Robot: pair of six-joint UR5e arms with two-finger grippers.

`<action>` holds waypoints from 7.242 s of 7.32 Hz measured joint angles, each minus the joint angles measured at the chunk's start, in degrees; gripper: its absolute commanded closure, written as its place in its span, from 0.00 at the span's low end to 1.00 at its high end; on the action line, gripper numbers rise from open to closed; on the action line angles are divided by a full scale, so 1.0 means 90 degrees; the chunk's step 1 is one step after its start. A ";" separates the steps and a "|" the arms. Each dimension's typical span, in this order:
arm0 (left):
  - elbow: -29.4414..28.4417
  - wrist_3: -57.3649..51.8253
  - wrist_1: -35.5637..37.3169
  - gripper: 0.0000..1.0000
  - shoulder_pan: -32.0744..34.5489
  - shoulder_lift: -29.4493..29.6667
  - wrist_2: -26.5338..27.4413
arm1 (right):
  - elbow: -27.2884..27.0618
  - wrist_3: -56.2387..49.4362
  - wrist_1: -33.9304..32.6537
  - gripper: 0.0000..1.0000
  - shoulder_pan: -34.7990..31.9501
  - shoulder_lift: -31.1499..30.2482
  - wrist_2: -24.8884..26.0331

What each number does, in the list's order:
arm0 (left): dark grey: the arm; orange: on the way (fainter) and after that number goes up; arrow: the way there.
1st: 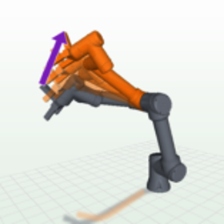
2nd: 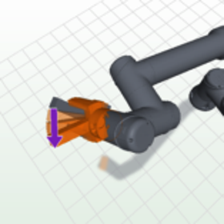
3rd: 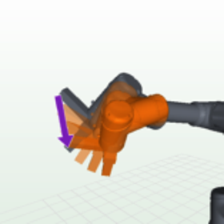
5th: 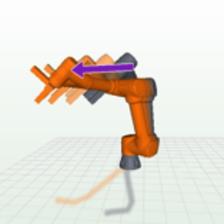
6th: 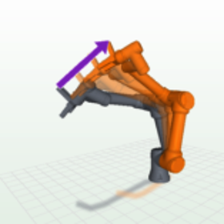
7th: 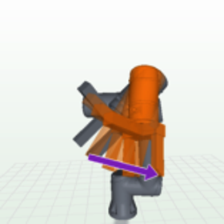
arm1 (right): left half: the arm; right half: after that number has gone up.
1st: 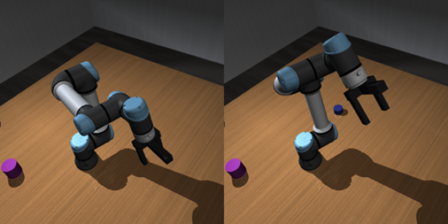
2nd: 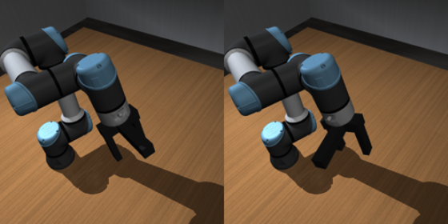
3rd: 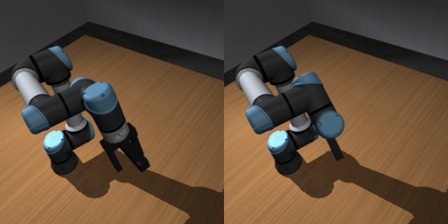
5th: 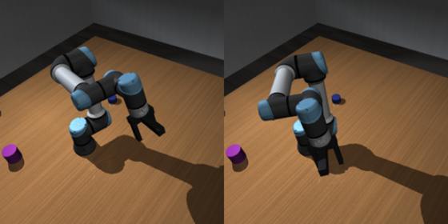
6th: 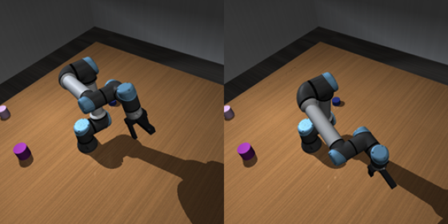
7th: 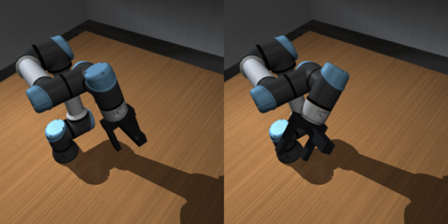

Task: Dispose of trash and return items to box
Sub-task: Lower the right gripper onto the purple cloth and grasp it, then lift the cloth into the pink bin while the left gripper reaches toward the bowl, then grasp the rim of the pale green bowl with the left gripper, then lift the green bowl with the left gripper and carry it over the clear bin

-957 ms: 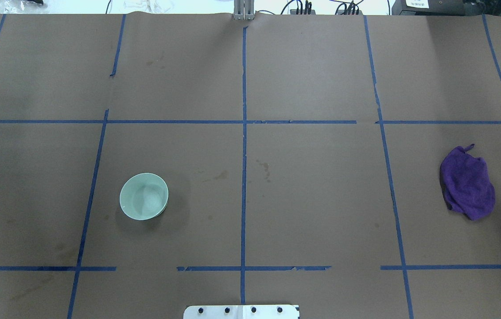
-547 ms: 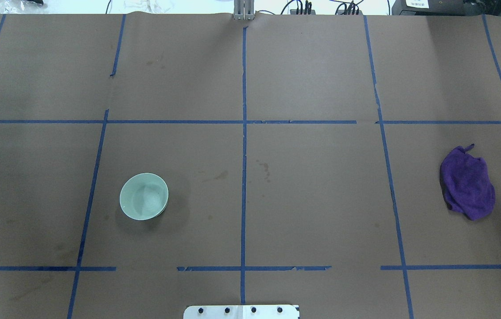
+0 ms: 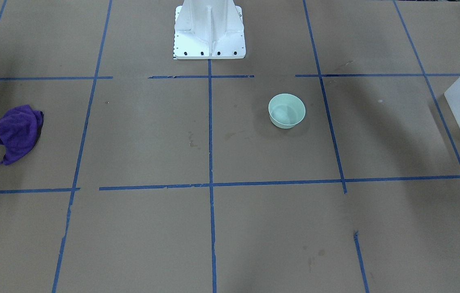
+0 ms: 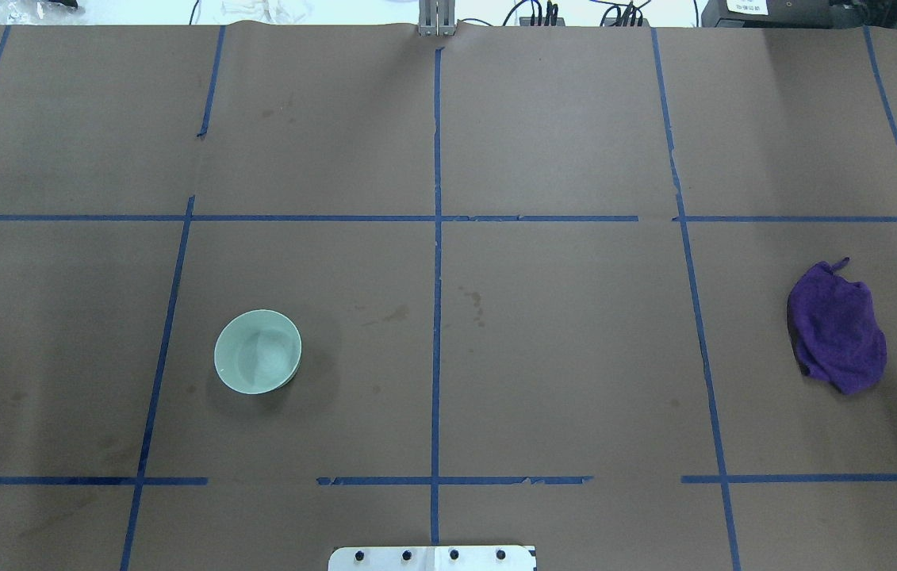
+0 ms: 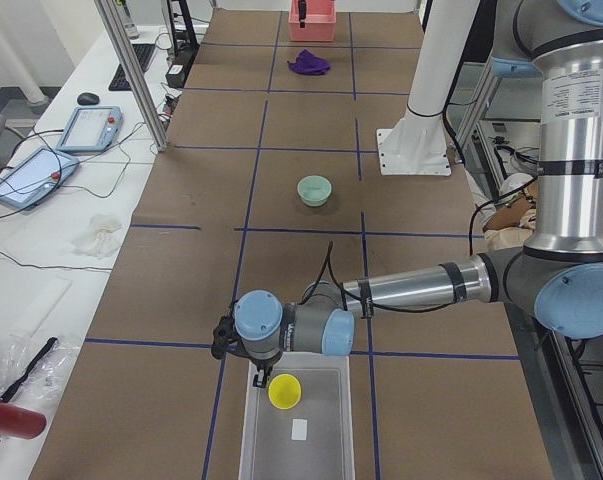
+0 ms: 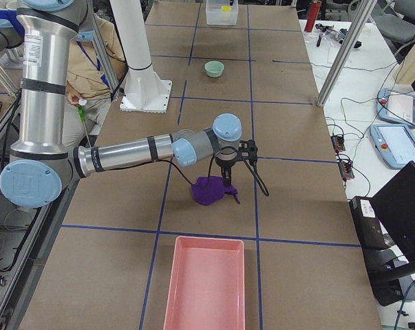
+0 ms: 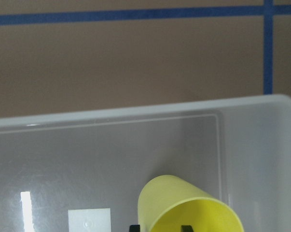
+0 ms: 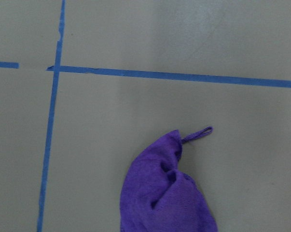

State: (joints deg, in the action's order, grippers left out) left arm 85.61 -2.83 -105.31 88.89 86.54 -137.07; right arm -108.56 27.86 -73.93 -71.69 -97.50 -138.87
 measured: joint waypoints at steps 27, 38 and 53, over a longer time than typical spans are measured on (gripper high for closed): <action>0.3131 0.6274 0.1158 0.00 -0.3830 0.1628 0.0939 | 0.1857 -0.5821 -0.1491 1.00 -0.3906 -0.0413 0.1243; 0.2034 0.7182 0.0170 1.00 -0.6113 0.2003 0.1942 | 0.1058 -0.4054 -0.0718 0.00 -0.2717 -0.0399 0.0208; -0.0789 -0.2581 0.0103 1.00 0.1070 0.0067 0.1328 | 0.0042 -0.1571 -0.0047 0.00 -0.0910 -0.0377 0.0183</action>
State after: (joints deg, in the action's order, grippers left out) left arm 78.50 -26.05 -104.39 98.53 87.14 -125.12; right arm -108.19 13.72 -74.36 -79.88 -100.90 -137.23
